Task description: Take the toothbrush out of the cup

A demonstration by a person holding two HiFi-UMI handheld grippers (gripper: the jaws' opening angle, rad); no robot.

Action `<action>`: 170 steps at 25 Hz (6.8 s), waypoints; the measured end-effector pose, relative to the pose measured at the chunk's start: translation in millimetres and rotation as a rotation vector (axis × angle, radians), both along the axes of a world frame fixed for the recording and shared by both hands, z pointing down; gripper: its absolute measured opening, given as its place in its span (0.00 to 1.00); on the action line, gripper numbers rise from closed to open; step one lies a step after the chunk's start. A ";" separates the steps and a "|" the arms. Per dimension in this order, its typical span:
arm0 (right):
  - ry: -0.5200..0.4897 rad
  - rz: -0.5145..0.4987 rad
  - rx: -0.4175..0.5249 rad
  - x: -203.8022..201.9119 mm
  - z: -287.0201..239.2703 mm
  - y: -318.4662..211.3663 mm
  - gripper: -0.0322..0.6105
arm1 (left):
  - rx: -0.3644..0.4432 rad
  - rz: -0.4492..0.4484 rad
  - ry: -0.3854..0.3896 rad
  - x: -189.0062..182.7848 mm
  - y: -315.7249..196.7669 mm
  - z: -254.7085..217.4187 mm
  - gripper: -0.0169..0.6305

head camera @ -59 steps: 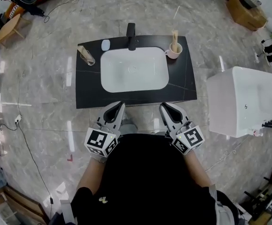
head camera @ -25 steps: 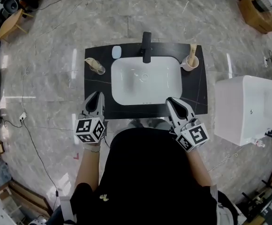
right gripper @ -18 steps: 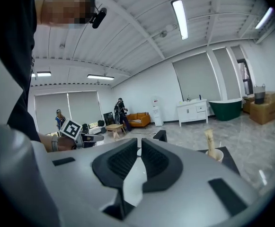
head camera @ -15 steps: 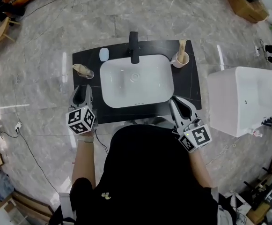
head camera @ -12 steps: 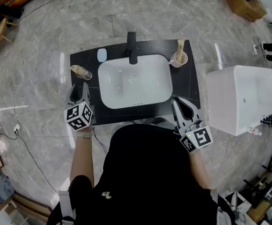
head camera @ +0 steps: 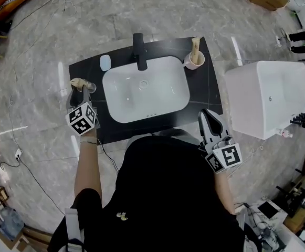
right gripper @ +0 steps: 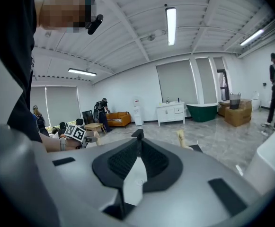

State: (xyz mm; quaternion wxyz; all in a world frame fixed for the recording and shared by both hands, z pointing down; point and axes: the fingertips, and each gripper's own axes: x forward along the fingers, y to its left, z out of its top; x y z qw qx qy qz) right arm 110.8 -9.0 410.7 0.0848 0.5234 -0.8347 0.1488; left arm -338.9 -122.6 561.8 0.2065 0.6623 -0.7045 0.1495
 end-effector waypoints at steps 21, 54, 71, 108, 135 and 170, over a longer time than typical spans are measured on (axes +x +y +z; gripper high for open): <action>0.004 0.075 0.008 19.3 1.5 23.6 0.12 | 0.002 0.077 -0.114 7.8 -13.2 -5.4 0.09; -0.224 -0.046 -0.007 3.0 19.9 -24.0 0.12 | 0.116 0.470 0.032 202.7 46.9 -161.2 0.09; -0.121 -0.056 -0.021 51.5 68.2 -127.7 0.12 | -0.025 0.301 0.021 191.1 104.9 -133.0 0.09; 0.318 -0.011 -0.397 89.4 225.3 -262.9 0.14 | -0.097 -0.024 0.038 162.1 154.2 -118.2 0.09; 0.200 -0.060 -0.109 59.5 48.7 -213.3 0.12 | 0.004 0.107 0.103 159.1 143.6 -121.0 0.09; 0.085 -0.296 -0.092 -48.6 53.0 -34.8 0.12 | 0.120 0.408 0.208 205.6 101.5 -128.4 0.09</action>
